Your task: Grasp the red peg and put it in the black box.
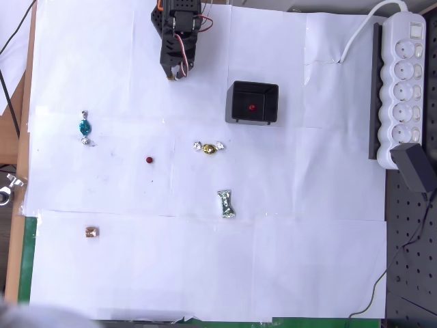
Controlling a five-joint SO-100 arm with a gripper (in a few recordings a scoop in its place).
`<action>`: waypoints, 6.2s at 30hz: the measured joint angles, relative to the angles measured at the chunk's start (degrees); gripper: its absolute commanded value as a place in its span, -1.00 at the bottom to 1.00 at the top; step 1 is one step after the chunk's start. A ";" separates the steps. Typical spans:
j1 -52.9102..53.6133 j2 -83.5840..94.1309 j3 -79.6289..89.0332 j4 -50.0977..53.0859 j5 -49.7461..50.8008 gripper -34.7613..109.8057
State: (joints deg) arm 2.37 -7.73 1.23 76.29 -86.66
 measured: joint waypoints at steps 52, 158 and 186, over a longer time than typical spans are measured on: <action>-0.88 0.00 0.00 0.00 0.00 -0.42; 10.37 146.69 40.78 -163.12 -2.64 -0.22; 11.16 139.22 40.87 -148.45 -5.71 0.11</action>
State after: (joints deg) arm 13.54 131.48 42.10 -72.16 -92.37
